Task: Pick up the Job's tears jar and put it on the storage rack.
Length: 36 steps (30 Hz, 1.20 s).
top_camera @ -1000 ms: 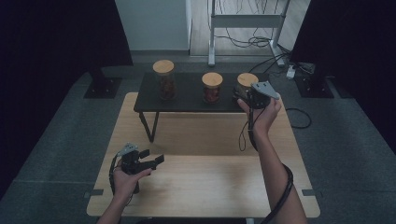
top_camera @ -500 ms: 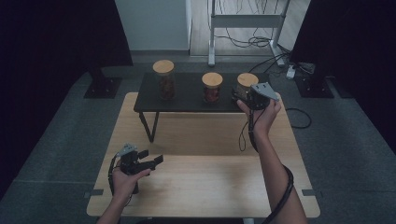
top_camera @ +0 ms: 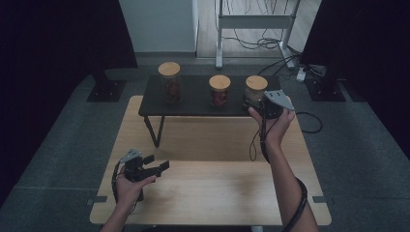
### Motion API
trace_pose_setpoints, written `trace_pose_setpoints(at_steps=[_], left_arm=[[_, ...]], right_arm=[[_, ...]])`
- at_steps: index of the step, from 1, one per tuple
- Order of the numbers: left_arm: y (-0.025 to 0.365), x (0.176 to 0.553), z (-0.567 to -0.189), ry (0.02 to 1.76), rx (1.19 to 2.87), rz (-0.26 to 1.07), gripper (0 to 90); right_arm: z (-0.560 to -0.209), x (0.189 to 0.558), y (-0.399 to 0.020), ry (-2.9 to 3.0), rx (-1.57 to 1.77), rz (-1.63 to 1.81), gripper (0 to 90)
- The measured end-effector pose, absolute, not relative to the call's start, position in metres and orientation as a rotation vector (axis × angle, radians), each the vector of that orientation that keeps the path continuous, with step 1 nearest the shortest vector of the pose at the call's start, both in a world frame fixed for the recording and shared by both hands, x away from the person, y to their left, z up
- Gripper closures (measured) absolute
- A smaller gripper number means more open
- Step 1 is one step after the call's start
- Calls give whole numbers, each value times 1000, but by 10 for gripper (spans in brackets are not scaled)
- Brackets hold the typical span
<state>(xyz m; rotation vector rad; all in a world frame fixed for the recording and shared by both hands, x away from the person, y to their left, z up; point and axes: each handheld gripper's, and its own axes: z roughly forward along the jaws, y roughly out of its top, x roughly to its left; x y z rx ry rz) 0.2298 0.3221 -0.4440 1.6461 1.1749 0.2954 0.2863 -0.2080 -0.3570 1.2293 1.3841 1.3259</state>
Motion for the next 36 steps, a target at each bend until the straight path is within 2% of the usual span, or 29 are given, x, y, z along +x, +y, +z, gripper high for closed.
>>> trace_pose_setpoints(at_steps=[36], left_arm=[[319, 215, -437, 1134, 1647, 311, 150]], right_arm=[[-389, 232, -223, 1388, 1222, 1382, 130]])
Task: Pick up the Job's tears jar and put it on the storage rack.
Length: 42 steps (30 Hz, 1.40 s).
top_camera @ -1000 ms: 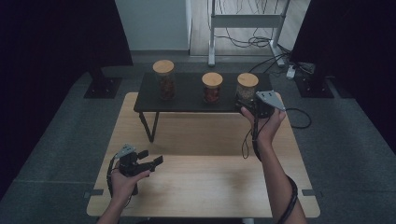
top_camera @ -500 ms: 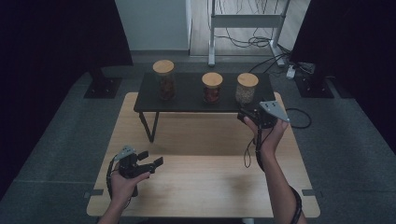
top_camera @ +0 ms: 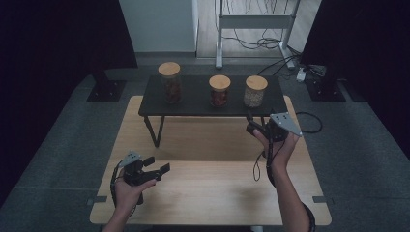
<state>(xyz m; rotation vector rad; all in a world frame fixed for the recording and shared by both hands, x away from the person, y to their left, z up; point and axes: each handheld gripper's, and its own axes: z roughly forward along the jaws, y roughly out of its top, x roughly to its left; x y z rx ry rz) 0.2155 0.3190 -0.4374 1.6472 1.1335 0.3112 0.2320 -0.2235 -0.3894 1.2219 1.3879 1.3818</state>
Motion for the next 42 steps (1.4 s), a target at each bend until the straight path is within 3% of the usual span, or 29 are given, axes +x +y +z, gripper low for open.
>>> trace_pose_setpoints(at_steps=[42], left_arm=[[315, 218, -441, 1142, 1678, 304, 151]], right_arm=[[-463, 179, -247, 1454, 1365, 1433, 137]])
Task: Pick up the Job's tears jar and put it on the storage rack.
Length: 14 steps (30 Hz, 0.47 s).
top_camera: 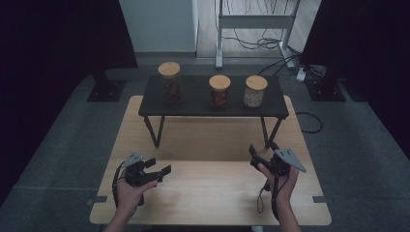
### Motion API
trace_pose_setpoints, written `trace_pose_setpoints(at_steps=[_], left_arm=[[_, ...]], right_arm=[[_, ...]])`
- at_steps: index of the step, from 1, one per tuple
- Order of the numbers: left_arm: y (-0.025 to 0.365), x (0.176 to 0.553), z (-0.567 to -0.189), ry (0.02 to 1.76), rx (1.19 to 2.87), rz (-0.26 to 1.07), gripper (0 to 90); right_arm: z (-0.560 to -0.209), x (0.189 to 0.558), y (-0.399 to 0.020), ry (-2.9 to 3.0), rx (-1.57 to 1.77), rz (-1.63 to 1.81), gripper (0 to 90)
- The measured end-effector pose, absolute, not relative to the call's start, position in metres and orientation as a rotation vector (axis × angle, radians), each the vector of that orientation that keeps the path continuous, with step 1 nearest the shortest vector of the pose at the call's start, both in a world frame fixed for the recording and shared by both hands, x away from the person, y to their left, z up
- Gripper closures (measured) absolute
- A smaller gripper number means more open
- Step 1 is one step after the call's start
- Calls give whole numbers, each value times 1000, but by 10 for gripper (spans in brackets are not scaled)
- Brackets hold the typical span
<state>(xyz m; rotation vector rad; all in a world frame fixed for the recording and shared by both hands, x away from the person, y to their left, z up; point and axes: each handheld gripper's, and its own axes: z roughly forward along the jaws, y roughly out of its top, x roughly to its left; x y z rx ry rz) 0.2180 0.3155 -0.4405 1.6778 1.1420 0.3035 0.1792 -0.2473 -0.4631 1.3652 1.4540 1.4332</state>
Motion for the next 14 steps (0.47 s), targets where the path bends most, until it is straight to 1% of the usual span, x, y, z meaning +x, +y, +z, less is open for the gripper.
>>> trace_pose_setpoints(at_steps=[14], left_arm=[[316, 218, -439, 1135, 1672, 303, 150]], right_arm=[[-465, 177, -245, 1450, 1350, 1447, 136]])
